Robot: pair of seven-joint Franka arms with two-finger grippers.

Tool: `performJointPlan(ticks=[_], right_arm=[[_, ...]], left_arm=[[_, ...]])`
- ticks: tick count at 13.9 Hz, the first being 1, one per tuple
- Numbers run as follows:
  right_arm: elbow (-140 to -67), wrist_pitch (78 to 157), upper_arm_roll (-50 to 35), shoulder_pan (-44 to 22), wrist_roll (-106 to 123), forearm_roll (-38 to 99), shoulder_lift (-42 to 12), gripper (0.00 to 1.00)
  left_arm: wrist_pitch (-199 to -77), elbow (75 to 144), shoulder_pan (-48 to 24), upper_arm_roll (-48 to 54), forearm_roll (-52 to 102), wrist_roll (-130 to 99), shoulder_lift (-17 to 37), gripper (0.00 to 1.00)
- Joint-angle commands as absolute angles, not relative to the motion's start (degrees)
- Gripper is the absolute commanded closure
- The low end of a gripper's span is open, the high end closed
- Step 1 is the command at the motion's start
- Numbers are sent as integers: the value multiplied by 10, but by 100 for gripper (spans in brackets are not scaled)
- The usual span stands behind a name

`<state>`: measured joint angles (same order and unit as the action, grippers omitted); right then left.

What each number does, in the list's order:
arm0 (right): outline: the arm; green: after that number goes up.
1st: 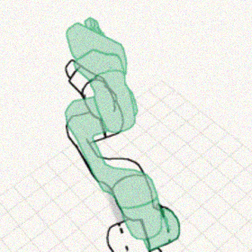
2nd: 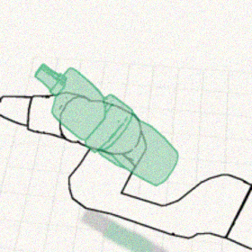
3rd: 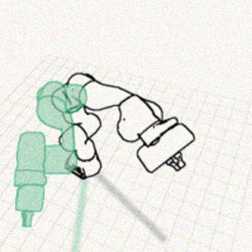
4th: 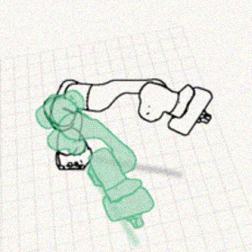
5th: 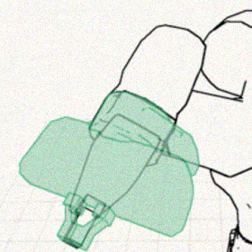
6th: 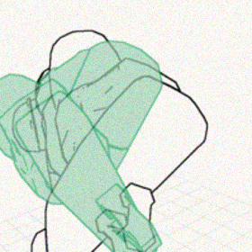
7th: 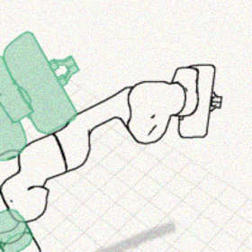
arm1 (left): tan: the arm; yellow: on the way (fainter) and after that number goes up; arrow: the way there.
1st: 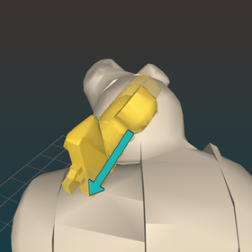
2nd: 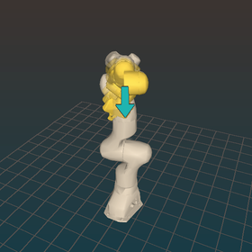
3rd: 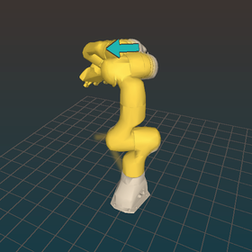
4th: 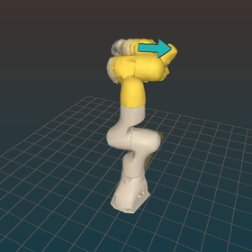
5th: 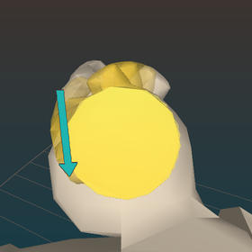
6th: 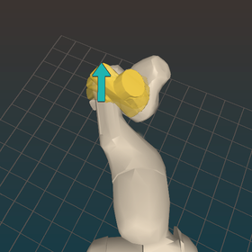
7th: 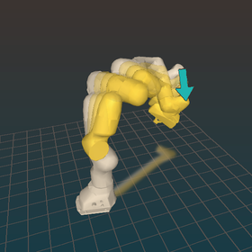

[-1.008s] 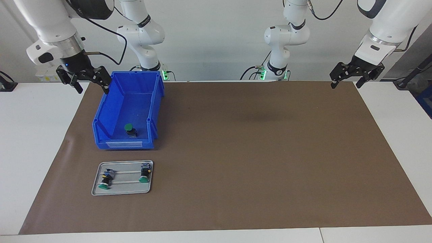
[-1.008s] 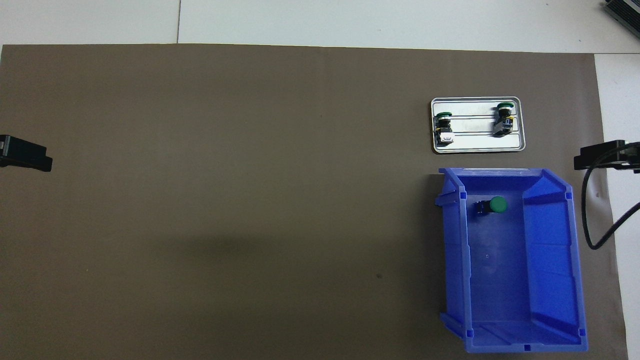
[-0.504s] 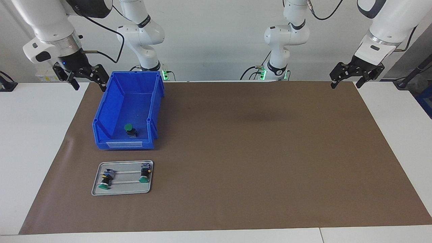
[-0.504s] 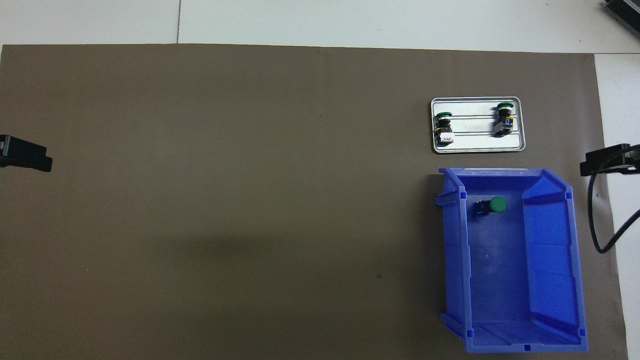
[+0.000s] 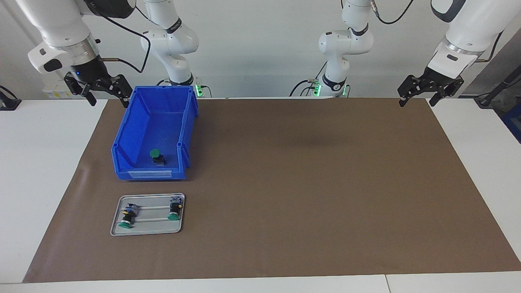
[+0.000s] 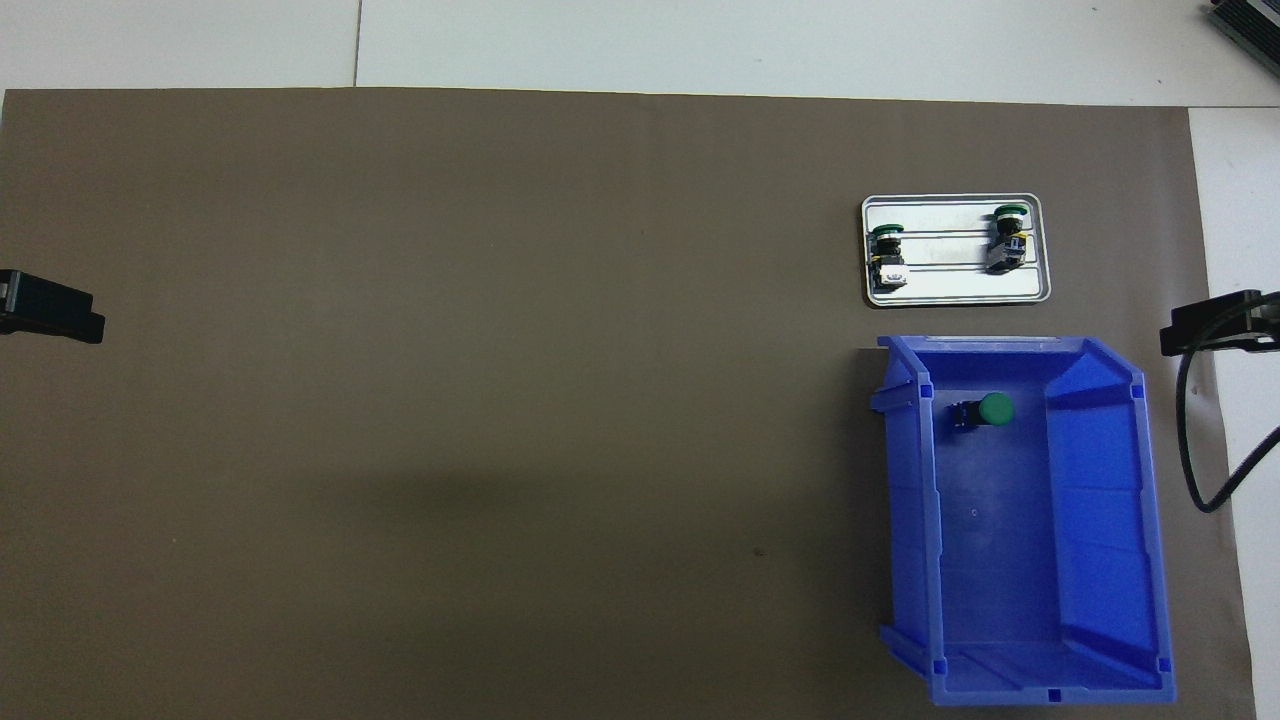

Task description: Place and press button with both arms

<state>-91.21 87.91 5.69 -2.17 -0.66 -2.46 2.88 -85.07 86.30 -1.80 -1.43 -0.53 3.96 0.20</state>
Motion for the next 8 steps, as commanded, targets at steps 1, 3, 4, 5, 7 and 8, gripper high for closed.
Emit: performJointPlan(ticks=[1,3,4,5,7,8], right_arm=[[-910,870,54,-21,-4,-26,29,0],[-909,865,54,-21,8,-33,28,0],[-908,860,53,-21,9,-34,26,0],[-908,860,53,-21,14,-34,27,0],[-908,860,53,-20,44,-36,25,0],[-905,854,53,-20,45,-34,23,0]], left_arm=[[-851,878,-11,-10,0,34,-11,0],[-851,878,-11,-10,0,34,-11,0],[-852,878,-11,-10,0,34,-11,0],[-852,878,-11,-10,0,34,-11,0],[-851,878,-11,-10,0,34,-11,0],[-851,878,-11,-10,0,34,-11,0]])
